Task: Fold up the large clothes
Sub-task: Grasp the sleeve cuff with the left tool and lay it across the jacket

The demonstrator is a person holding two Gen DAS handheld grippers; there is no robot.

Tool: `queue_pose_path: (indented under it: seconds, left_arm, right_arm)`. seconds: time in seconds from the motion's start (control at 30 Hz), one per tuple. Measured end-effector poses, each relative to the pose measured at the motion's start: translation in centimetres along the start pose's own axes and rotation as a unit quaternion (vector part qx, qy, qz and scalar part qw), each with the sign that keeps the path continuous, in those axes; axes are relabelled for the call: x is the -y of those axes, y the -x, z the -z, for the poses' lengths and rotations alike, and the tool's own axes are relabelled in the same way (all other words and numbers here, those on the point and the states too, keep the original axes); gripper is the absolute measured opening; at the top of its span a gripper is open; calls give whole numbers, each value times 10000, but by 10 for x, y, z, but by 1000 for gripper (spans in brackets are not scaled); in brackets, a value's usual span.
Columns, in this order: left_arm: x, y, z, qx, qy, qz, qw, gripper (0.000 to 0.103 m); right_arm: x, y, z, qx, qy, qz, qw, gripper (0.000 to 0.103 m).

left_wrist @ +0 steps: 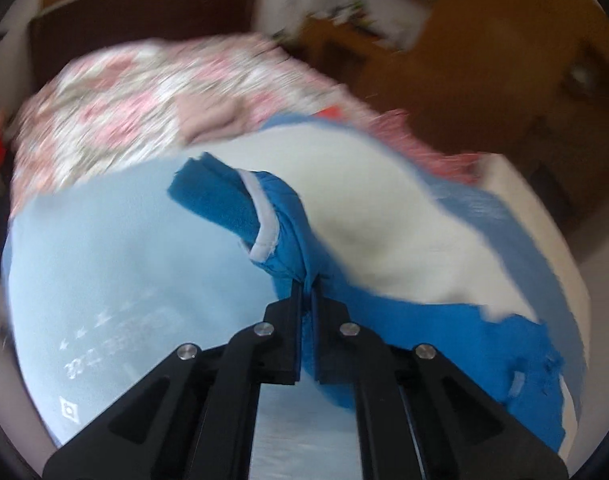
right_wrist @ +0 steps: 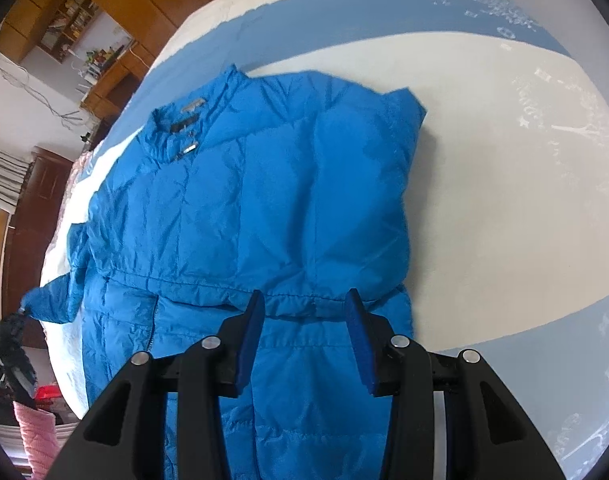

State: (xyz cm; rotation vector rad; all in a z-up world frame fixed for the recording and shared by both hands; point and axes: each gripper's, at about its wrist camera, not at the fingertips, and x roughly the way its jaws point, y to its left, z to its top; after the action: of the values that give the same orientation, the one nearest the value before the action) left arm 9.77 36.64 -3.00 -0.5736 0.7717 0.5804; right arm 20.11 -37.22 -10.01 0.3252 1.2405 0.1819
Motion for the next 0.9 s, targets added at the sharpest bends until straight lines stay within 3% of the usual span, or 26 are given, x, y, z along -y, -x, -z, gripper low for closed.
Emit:
queue_pose_path:
  seconds: [0.13, 0.27, 0.53, 0.67, 0.77, 0.87, 0.9]
  left_arm:
    - [83, 28, 11, 241, -820, 535, 9949, 1]
    - [162, 45, 33, 269, -1457, 1171, 9820, 1]
    - [311, 56, 122, -11, -2824, 2121, 9356, 1]
    - [351, 41, 167, -261, -3251, 2233, 9186, 1]
    - [371, 15, 194, -705, -3523, 2366, 9028, 2]
    - [374, -16, 218, -1618, -3892, 2737, 8645, 3]
    - [374, -19, 225, -1799, -3946, 2816, 8559, 4]
  right_arm:
    - [0, 10, 5, 83, 43, -39, 9999, 42]
    - [3, 15, 10, 118, 30, -77, 9999, 43]
    - [14, 23, 20, 181, -76, -117, 9997, 43]
    - [19, 25, 22, 188, -132, -122, 9997, 43]
    - [20, 25, 22, 179, -141, -111, 9997, 43]
    - [18, 24, 21, 174, -95, -129, 9997, 43]
    - [15, 23, 19, 168, -57, -145, 9997, 43]
